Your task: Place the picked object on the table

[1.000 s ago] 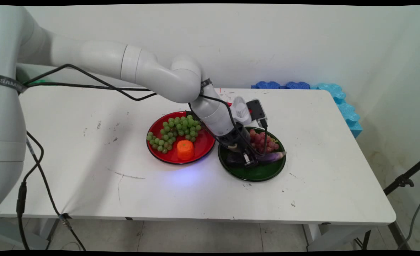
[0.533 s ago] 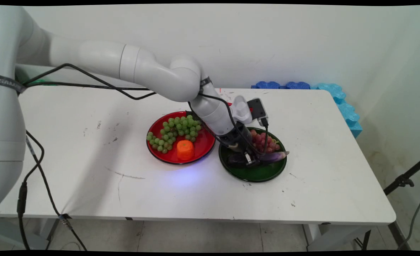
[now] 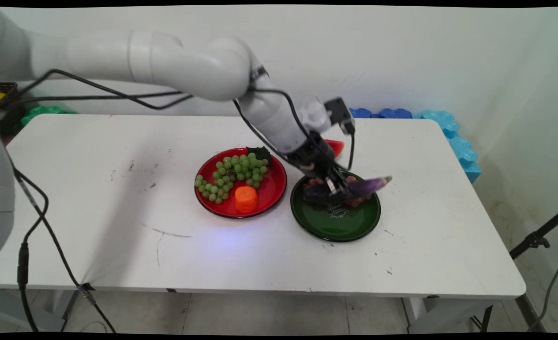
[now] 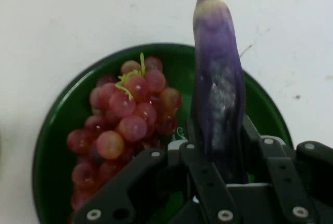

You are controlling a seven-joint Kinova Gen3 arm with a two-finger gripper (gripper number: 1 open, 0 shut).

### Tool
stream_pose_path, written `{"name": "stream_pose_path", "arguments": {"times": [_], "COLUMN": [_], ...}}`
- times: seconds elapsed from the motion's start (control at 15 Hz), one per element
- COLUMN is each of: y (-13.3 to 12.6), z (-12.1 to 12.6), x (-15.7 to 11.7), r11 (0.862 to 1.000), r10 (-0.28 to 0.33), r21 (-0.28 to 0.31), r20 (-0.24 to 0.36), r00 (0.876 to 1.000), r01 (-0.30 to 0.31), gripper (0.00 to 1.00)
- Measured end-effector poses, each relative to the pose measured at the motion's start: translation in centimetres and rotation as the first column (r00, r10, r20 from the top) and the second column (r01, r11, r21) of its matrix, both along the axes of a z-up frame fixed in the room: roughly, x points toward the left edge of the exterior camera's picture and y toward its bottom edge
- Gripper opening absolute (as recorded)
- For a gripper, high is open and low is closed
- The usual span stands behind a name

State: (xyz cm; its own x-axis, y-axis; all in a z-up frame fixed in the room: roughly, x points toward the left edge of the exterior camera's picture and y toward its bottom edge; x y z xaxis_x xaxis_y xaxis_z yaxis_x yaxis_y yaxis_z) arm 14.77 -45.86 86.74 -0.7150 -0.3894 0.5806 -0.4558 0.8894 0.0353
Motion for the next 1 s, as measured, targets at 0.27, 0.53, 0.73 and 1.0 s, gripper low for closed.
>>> {"name": "stream_pose_path", "arguments": {"times": [0.27, 0.53, 0.73, 1.0], "y": [0.9, 3.1, 5.5, 8.2], "z": [3.9, 6.4, 7.0, 6.5], "x": [2.4, 5.3, 7.3, 9.2], "r11": [1.0, 1.0, 1.0, 0.999], "r10": [0.003, -0.007, -0.022, -0.045], "r21": [-0.011, -0.011, 0.0, 0.008], "r20": [-0.048, -0.092, -0.109, -0.105], "r00": [0.999, 0.996, 0.994, 0.993], "r01": [-0.003, 0.006, 0.022, 0.046], "gripper": [0.0, 0.0, 0.0, 0.0]}}
